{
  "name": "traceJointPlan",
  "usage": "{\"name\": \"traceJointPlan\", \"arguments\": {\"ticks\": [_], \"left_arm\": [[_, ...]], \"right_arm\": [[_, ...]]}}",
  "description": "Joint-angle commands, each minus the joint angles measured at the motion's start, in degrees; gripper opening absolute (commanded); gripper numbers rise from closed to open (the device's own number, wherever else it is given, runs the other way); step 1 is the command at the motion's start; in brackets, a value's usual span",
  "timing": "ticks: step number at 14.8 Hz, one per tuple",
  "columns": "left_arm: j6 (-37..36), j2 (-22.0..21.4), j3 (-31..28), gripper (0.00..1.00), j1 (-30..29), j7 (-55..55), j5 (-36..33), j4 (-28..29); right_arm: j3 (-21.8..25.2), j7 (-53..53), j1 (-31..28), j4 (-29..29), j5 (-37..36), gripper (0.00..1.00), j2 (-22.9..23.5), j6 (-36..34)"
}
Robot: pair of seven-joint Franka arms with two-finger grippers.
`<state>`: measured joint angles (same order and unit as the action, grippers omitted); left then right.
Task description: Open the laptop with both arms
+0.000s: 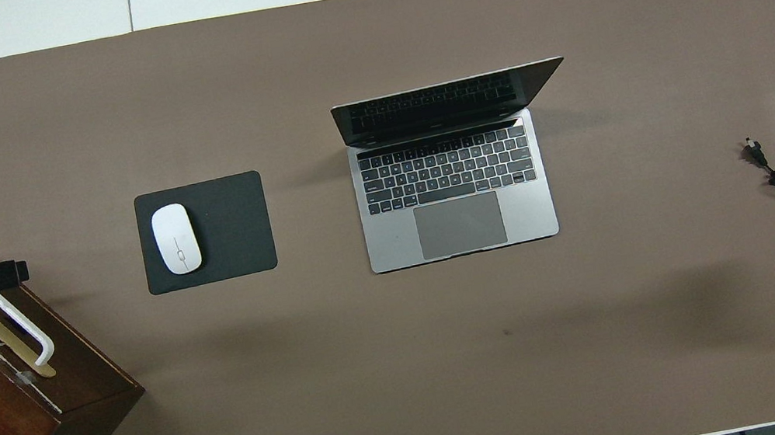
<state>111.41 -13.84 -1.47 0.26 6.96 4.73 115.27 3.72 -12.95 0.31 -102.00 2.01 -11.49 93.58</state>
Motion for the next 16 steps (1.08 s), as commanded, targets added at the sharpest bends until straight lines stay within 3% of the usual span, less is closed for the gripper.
{"name": "traceJointPlan", "arguments": {"ticks": [1, 4, 7, 16], "left_arm": [[-3.63, 2.31, 0.51, 1.00, -0.70, -0.19, -1.13, -5.64], [-14.61, 7.75, 0.42, 1.00, -2.19, -0.19, -1.39, -18.54], [-21.48, 10.40, 0.42, 1.00, -2.72, -0.19, -1.48, -24.99], [-19.83, 8.13, 0.51, 1.00, -2.46, -0.37, -3.15, -19.20]], "right_arm": [[-0.47, -0.24, -0.13, 2.67, -2.62, 1.00, 2.86, 0.63], [-0.47, 0.11, -0.13, 4.52, -3.67, 1.00, 5.06, 1.34], [-0.47, 0.20, -0.05, 5.58, -3.76, 1.00, 6.38, 1.60], [-1.52, 0.47, -1.54, 3.91, -3.85, 1.00, 8.15, 3.36]]}}
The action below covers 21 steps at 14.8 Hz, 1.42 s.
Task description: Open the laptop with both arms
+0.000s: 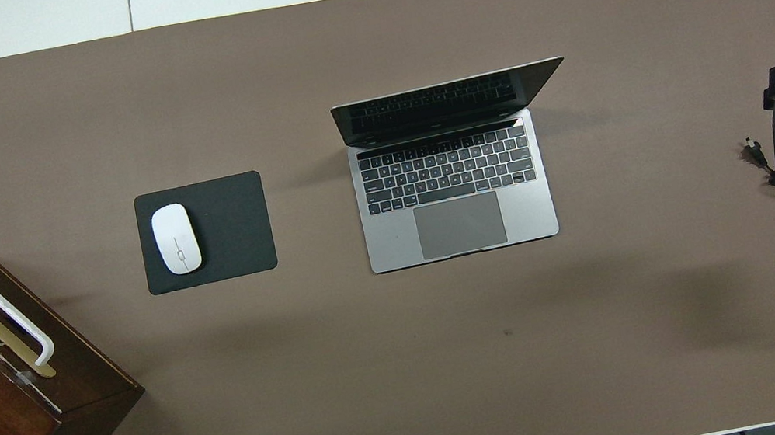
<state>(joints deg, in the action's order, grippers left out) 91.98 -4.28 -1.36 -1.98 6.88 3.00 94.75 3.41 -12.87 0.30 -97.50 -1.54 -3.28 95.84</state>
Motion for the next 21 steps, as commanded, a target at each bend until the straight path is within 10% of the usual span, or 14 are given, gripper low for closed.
{"name": "traceJointPlan", "arguments": {"ticks": [1, 21], "left_arm": [[-0.57, -1.44, 0.39, 1.00, -0.31, -0.29, -1.42, 1.32], [-0.40, -1.35, 0.48, 1.00, -0.31, 0.15, -3.27, 0.18]], "right_arm": [[-1.91, 0.73, -2.05, -0.33, -0.39, 1.00, 0.03, 1.10], [-6.31, 1.97, -6.36, 7.40, -0.48, 1.00, 2.13, -3.64]]}}
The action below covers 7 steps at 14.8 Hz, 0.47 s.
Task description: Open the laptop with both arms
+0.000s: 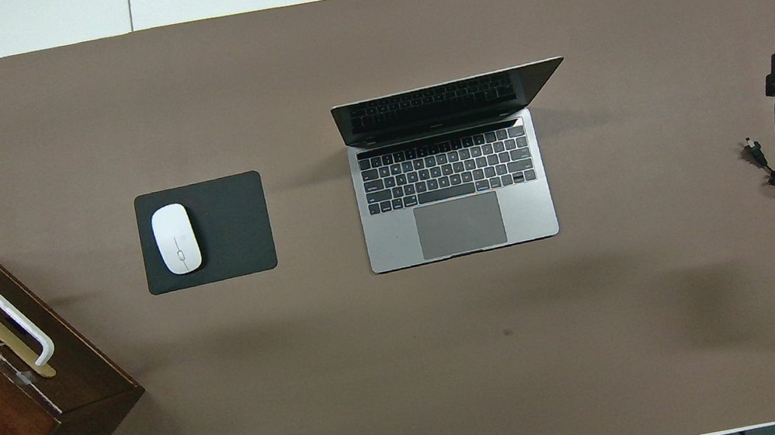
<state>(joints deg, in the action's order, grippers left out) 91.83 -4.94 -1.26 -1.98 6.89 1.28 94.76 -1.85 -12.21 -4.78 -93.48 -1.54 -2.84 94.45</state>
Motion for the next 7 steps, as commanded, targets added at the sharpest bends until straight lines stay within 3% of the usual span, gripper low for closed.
{"name": "traceJointPlan", "arguments": {"ticks": [1, 7], "left_arm": [[-0.34, -0.68, 0.39, 1.00, -0.31, 0.06, -1.55, 0.16], [-0.34, -0.68, 0.39, 1.00, -0.31, -0.29, -1.46, 0.16]], "right_arm": [[-1.05, 1.40, -1.37, 3.57, -0.39, 1.00, 1.69, -2.51], [-1.05, 1.49, -1.29, 3.48, -0.31, 1.00, 1.69, -2.25]]}}
